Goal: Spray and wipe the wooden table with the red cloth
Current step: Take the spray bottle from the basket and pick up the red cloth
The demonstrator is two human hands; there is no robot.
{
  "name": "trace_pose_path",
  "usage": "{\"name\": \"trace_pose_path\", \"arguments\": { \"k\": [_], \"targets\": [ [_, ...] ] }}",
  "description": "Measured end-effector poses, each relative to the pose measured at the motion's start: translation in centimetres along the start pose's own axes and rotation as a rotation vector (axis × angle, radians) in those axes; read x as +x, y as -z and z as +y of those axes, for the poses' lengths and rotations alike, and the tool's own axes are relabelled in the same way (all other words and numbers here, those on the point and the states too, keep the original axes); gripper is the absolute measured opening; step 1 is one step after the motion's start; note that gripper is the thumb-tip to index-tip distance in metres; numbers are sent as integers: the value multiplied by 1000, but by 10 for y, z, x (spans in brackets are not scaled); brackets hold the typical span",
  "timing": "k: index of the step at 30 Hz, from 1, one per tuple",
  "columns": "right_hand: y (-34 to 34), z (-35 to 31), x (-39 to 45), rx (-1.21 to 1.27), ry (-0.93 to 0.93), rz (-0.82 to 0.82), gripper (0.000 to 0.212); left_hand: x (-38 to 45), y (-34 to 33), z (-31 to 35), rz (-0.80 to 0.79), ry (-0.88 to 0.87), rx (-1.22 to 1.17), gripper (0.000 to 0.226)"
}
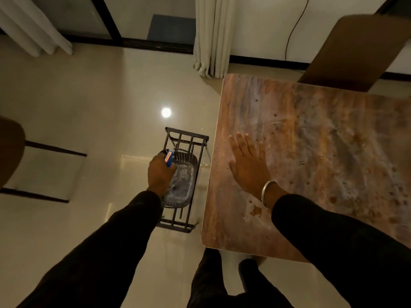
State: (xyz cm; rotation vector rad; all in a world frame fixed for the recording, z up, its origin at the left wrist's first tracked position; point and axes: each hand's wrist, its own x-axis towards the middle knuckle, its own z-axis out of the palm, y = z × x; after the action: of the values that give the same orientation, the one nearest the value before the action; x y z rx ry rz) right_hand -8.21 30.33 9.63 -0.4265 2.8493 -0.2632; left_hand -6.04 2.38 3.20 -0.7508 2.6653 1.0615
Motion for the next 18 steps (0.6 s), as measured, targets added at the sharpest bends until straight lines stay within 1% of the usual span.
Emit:
{"name": "trace_pose_path", "arguments": {
  "k": [3,6,10,12,14,18],
  "targets": [
    [24,5,-8,12,-25,47,77,4,21,41,19,-160,57,33],
    [51,14,-16,38,-61,94,76,1,40,88,84,-367,99,41],
    [88,34,-34,46,-104,166,74,-12,56,152,179,-625,125,37],
    [108,55,-51,37,-141,214,73,-24,53,189,211,-739,113,35],
    [126,77,-63,49,-177,248,72,-33,48,224,234,-789,101,34],
    [153,138,-108,39,-272,323,72,-66,15,300,249,-879,52,31]
  ]
}}
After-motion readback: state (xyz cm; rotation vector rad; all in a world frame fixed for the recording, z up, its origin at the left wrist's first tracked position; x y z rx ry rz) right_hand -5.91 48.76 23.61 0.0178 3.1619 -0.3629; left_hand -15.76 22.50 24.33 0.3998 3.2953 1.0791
